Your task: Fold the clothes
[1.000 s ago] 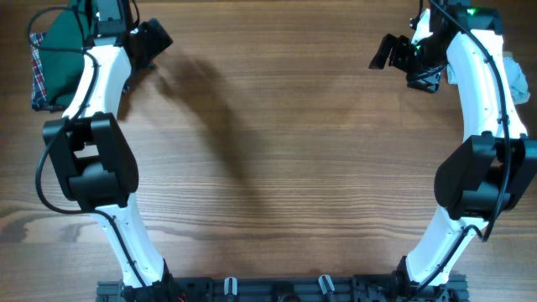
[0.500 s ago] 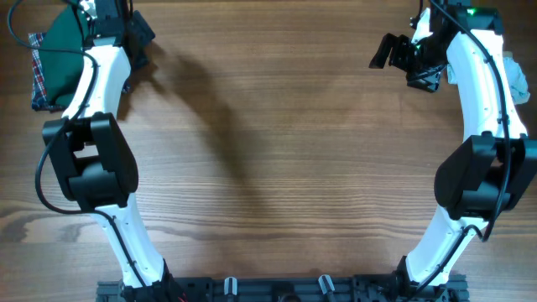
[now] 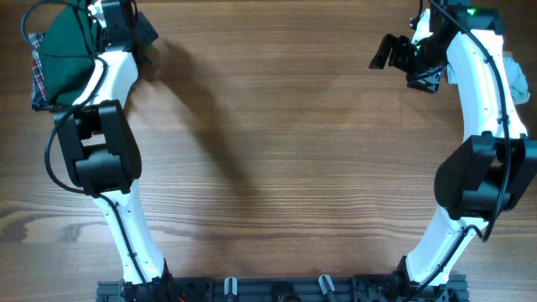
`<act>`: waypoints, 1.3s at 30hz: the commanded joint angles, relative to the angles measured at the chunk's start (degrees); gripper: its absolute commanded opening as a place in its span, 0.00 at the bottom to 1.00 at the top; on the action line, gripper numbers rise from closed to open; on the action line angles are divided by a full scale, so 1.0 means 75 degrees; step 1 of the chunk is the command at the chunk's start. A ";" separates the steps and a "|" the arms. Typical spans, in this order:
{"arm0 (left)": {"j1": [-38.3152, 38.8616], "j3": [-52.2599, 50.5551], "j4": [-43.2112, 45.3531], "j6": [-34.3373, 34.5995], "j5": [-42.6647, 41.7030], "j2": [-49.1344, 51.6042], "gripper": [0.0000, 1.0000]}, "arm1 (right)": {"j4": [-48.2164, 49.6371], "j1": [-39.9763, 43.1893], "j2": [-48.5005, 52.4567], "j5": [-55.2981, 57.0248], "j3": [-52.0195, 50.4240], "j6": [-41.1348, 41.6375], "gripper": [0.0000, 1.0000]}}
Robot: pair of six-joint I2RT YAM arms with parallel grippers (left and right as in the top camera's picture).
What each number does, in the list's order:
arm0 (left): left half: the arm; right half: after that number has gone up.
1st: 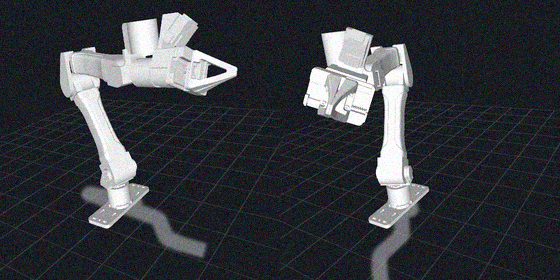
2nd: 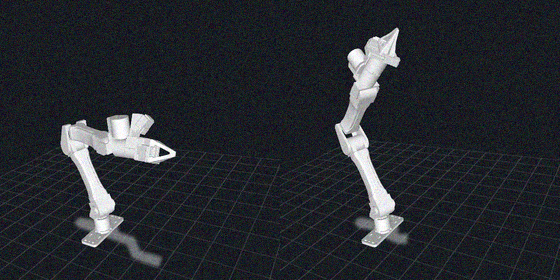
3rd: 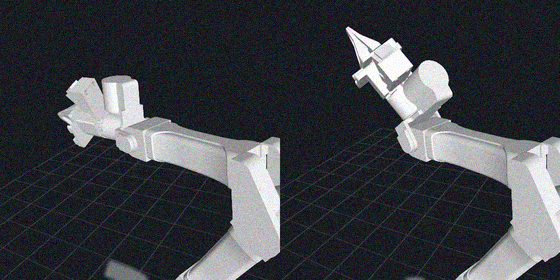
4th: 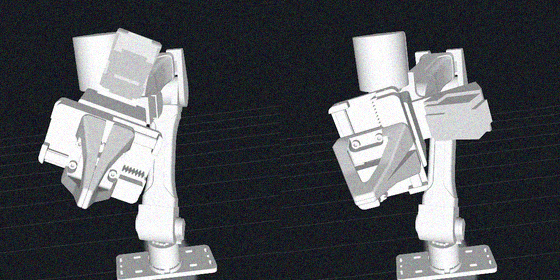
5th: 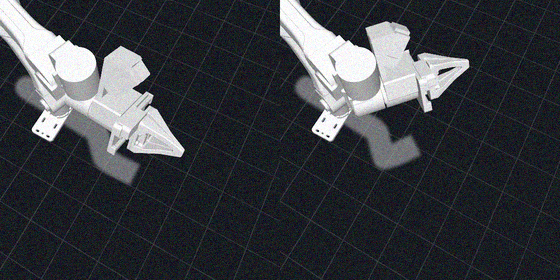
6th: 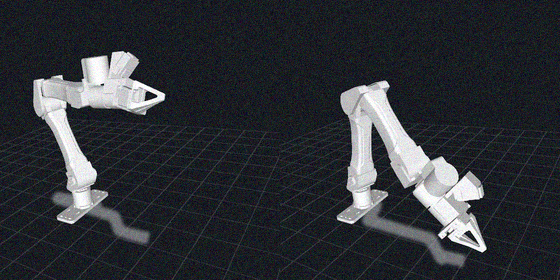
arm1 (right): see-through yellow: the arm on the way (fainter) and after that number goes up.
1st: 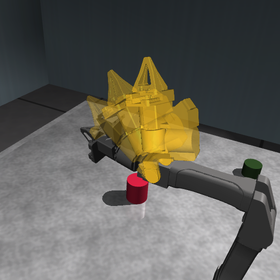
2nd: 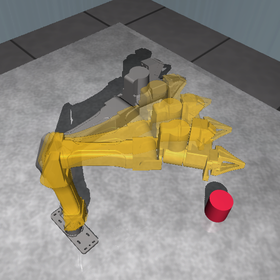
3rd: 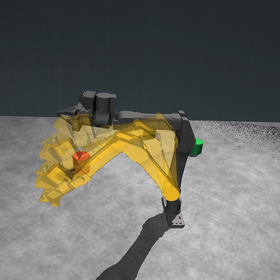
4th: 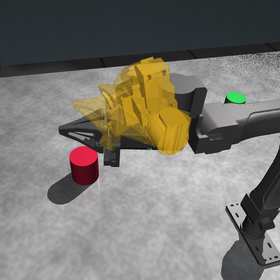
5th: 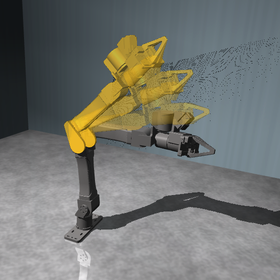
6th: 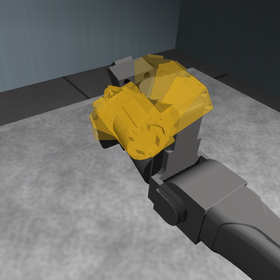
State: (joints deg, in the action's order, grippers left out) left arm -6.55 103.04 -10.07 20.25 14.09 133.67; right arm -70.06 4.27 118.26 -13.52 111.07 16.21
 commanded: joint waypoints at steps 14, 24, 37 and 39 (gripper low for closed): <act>-0.0108 -0.0009 0.1807 -0.0318 -0.0466 0.0152 1.00 | -0.0015 -0.0012 -0.0096 -0.0067 0.0076 0.0061 1.00; -0.0050 -0.0009 0.2623 -0.0901 -0.0851 0.0154 1.00 | -0.0064 -0.0012 -0.0096 -0.0070 0.0076 0.0058 1.00; 0.0621 -0.0006 0.3348 -0.2075 -0.1364 -0.0941 1.00 | -0.0131 -0.0012 -0.0096 -0.0064 0.0076 0.0035 1.00; 0.0641 -0.0006 0.2871 -0.2075 -0.1361 -0.1186 1.00 | -0.0128 -0.0012 -0.0096 -0.0061 0.0076 0.0029 1.00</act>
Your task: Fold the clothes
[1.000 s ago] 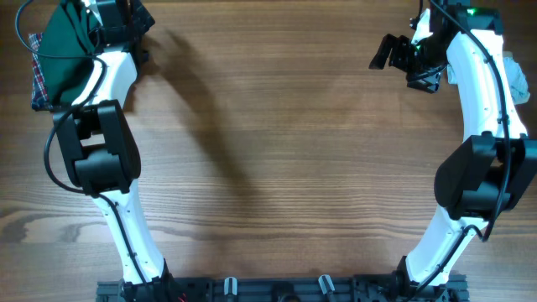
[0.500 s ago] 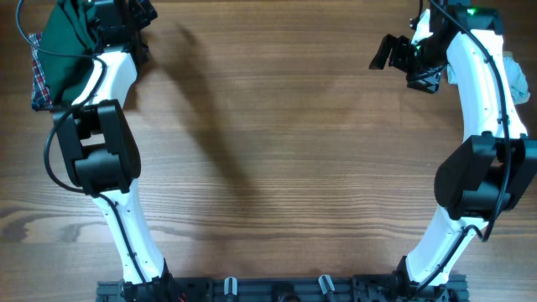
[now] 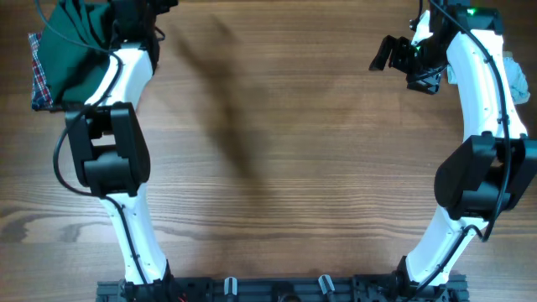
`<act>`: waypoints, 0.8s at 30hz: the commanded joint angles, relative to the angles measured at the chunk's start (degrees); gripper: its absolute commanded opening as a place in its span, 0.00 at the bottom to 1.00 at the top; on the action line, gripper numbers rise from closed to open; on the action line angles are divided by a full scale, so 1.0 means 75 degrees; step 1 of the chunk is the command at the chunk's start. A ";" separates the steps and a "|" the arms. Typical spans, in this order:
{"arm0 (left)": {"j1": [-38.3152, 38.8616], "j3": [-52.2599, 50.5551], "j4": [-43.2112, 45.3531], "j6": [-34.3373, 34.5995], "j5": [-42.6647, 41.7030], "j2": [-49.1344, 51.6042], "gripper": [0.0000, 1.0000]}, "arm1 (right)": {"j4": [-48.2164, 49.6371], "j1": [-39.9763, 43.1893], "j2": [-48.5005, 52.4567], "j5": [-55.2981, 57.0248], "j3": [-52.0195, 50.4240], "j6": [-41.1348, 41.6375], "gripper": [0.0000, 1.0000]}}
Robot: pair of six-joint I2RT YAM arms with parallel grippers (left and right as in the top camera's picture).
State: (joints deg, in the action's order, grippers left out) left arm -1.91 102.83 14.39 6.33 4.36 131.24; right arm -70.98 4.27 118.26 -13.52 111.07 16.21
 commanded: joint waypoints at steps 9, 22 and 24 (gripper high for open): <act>-0.0985 0.0020 -0.3742 -0.0181 0.1693 -0.2471 1.00 | -0.0006 -0.0012 -0.0096 0.0020 0.0076 -0.0160 1.00; -0.2244 0.0020 -0.4651 0.0428 -0.0265 -0.0717 0.99 | -0.0143 -0.0032 -0.0096 0.0015 0.0076 -0.0157 1.00; -0.2238 0.0020 -0.4680 0.0321 -0.0256 -0.0775 1.00 | -0.0140 -0.0032 -0.0096 0.0017 0.0076 -0.0157 1.00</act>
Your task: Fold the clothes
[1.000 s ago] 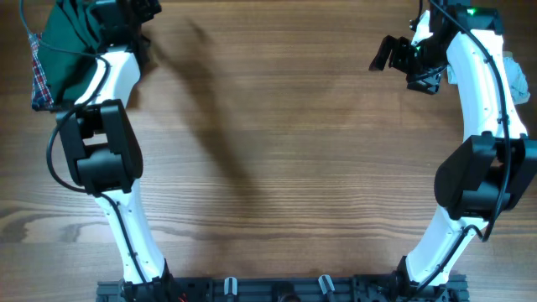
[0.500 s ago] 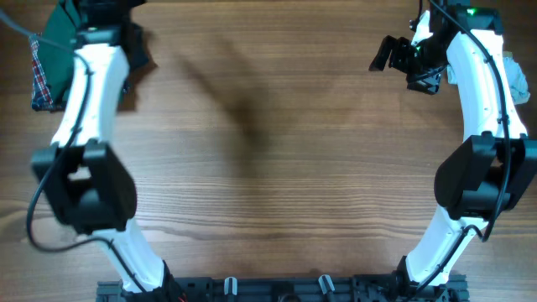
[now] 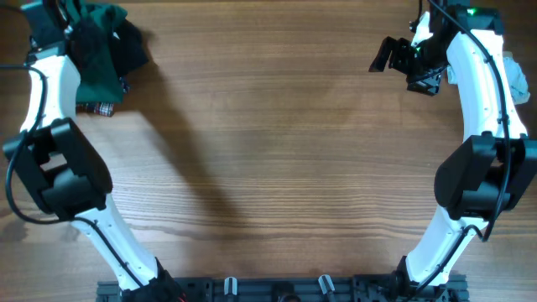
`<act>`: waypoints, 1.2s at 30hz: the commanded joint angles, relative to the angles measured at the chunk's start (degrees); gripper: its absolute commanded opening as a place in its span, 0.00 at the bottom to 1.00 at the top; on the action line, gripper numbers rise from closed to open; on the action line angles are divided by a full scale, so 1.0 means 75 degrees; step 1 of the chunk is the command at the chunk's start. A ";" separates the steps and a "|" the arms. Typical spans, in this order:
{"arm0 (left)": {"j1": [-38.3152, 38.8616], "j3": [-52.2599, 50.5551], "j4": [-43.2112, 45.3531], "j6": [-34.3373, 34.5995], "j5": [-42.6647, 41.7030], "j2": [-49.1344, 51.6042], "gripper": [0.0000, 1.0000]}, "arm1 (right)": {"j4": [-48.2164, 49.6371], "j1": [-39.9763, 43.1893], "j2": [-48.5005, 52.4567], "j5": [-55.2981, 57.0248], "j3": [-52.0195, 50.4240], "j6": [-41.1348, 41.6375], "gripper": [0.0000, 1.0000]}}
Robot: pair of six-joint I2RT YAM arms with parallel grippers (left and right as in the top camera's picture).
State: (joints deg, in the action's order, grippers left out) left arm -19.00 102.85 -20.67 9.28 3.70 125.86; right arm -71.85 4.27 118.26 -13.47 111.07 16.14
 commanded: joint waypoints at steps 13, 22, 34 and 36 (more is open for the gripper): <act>0.0119 0.0017 -0.0898 -0.4383 0.0769 -0.1693 1.00 | 0.0079 -0.0032 -0.0096 0.0009 0.0076 -0.0149 1.00; 0.0187 0.0017 -0.2209 -0.6059 -0.0356 -0.1600 1.00 | 0.0058 -0.0032 -0.0096 0.0012 0.0076 -0.0169 1.00; 0.0271 0.0017 -0.1789 -0.7012 0.0892 -0.0440 0.99 | 0.0079 -0.0032 -0.0096 0.0044 0.0076 -0.0356 1.00; 0.0277 0.0017 -0.1754 -0.7015 0.0892 -0.0347 1.00 | 0.0087 -0.0032 -0.0096 0.0105 0.0076 -0.0356 1.00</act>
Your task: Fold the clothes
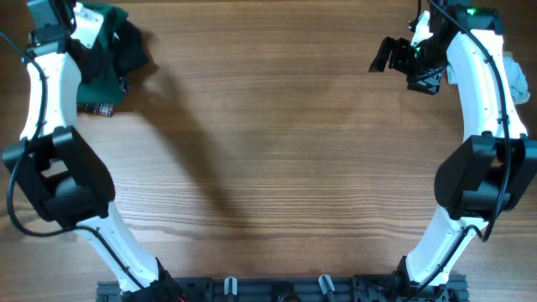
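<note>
A pile of clothes lies at the table's far left corner: a green garment [99, 52] on top, a dark one [132, 46] at its right, and a strip of plaid fabric [101, 109] showing beneath. My left gripper [77, 23] is at the pile's top left edge, its fingers hidden against the cloth. My right gripper [384, 55] hangs open over bare wood at the far right, holding nothing.
Light-coloured clothes [513, 77] lie at the right edge behind the right arm. The wooden table [277, 151] stretches between the arms. The arm bases stand at the front edge.
The left wrist has shifted slightly to the right over the pile's top left corner. The pile and the right arm look unchanged.
At first the green garment lay on the plaid one at the far left edge, with my left gripper at its right side. Later the left arm stood left of the pile, and the pile lay further right, bunched, with a dark garment showing. The right arm stayed still.
</note>
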`<act>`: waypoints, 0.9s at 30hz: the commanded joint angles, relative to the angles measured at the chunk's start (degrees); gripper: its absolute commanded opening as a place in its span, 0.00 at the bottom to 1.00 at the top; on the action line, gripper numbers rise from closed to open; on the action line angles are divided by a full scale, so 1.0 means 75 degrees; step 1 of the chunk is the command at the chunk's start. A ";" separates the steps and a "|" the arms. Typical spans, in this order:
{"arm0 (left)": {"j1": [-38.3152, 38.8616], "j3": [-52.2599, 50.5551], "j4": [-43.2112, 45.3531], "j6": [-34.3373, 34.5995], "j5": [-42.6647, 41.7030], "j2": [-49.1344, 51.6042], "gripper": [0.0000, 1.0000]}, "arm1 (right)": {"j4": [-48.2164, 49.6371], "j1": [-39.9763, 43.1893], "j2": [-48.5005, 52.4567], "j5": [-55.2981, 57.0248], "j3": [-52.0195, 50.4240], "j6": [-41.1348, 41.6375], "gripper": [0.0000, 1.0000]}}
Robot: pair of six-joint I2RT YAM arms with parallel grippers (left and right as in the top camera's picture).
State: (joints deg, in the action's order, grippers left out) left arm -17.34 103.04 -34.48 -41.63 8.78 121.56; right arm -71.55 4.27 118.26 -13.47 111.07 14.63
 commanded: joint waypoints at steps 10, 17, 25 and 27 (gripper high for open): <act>0.0146 -0.0009 0.0510 -0.0221 0.0708 0.0653 0.91 | 0.0050 -0.0032 -0.0096 0.0163 0.0076 -0.0154 1.00; 0.0198 -0.0009 0.0889 -0.0020 0.1003 0.0653 0.86 | 0.0050 -0.0032 -0.0096 0.0157 0.0076 -0.0149 1.00; 0.0198 -0.0009 0.1207 0.0268 0.1014 0.0653 0.86 | 0.0047 -0.0032 -0.0096 0.0157 0.0076 -0.0140 1.00; 0.0198 -0.0009 0.1233 0.0271 0.1011 0.0653 0.69 | 0.0032 -0.0032 -0.0096 0.0157 0.0076 -0.0143 1.00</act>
State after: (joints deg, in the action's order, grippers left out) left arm -16.12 103.02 -25.67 -40.64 15.64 125.75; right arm -71.35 4.27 118.26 -13.06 111.07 14.63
